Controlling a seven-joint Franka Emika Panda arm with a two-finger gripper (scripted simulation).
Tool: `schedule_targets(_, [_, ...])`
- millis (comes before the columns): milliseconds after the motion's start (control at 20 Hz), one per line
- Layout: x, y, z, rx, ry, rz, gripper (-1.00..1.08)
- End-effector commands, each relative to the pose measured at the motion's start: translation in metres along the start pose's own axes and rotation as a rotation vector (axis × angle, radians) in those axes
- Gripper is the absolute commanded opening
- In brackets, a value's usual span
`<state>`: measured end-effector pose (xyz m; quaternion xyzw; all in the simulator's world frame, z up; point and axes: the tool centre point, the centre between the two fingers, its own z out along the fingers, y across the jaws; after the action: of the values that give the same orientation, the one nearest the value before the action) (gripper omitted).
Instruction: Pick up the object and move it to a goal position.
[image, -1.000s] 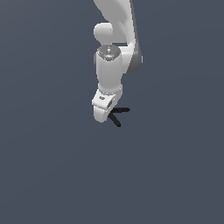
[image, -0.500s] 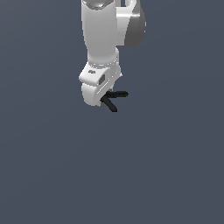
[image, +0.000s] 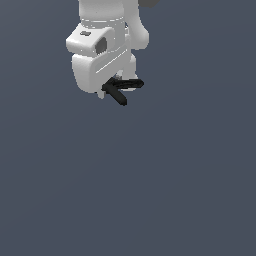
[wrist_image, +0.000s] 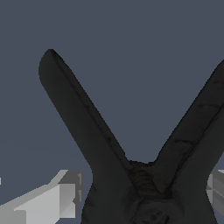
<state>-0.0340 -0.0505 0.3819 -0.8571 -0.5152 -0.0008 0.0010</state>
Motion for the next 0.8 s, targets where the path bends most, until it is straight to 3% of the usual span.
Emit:
schedule_targets(0, [-0.004, 0.004, -0.026, -0.001, 0.000, 0.000, -1.00])
schedule_targets(350, [-0.011, 0.014, -0.078, -0.001, -0.002, 0.002, -1.00])
schedule_targets(750, [-0.015, 0.021, -0.109, -0.001, -0.002, 0.002, -1.00])
